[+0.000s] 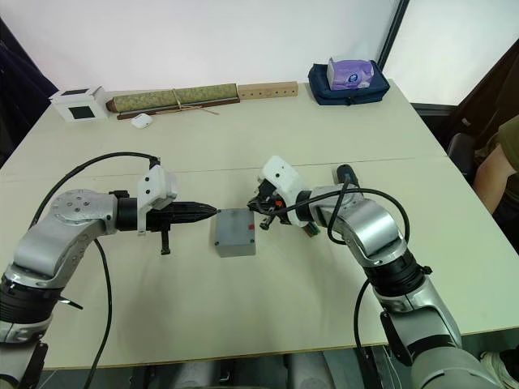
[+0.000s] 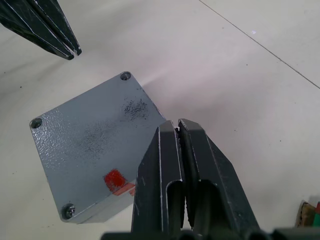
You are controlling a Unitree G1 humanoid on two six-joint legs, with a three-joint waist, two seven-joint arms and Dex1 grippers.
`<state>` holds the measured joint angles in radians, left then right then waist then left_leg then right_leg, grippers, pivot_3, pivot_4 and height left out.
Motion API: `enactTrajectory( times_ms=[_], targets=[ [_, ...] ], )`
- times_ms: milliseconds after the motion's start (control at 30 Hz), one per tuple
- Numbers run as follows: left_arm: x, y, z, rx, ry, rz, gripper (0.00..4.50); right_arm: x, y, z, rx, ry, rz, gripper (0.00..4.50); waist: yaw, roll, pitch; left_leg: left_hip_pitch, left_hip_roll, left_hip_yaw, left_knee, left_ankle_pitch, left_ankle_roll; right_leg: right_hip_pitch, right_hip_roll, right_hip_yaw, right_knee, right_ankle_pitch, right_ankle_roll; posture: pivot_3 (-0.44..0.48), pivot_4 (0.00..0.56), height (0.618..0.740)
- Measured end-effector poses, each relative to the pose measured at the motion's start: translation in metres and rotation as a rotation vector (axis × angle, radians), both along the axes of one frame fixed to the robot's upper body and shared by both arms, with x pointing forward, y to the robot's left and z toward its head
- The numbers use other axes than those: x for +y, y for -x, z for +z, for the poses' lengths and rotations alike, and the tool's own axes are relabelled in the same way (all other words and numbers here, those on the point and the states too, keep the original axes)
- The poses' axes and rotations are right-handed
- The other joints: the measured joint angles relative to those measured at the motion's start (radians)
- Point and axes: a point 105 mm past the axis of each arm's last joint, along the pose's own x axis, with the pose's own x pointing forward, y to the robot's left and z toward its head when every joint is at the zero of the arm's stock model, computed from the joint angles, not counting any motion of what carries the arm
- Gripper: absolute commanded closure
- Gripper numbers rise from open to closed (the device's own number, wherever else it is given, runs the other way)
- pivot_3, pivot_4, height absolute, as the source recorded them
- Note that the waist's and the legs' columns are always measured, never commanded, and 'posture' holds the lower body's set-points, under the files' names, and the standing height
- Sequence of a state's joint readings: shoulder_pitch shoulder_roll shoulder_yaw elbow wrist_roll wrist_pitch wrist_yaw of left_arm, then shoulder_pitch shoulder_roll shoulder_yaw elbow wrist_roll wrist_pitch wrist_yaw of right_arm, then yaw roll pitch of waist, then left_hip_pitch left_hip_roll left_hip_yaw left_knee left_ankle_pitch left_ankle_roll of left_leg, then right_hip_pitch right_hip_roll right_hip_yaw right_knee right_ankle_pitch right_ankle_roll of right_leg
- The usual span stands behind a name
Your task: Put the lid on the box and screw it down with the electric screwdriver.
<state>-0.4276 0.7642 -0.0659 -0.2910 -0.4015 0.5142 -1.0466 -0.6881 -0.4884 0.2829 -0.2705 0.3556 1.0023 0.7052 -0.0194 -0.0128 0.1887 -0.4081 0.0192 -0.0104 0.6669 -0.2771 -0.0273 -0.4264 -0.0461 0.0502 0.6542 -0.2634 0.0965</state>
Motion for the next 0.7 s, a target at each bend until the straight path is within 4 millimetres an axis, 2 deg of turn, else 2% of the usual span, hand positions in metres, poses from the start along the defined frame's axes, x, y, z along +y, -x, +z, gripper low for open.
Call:
enactTrajectory(
  times_ms=[700],
  targets=[
    [-0.0013, 0.0007, 0.0011, -0.008, 0.000, -0.001, 4.50, 0.0006, -0.0029, -0.0020, -0.019, 0.021, 0.003, 4.46, 0.000, 0.000, 0.000, 0.000, 0.000, 0.000, 0.000, 0.000, 0.000, 0.000, 0.000, 0.000, 0.000, 0.000, 0.000, 0.000, 0.150, 0.740]
  ],
)
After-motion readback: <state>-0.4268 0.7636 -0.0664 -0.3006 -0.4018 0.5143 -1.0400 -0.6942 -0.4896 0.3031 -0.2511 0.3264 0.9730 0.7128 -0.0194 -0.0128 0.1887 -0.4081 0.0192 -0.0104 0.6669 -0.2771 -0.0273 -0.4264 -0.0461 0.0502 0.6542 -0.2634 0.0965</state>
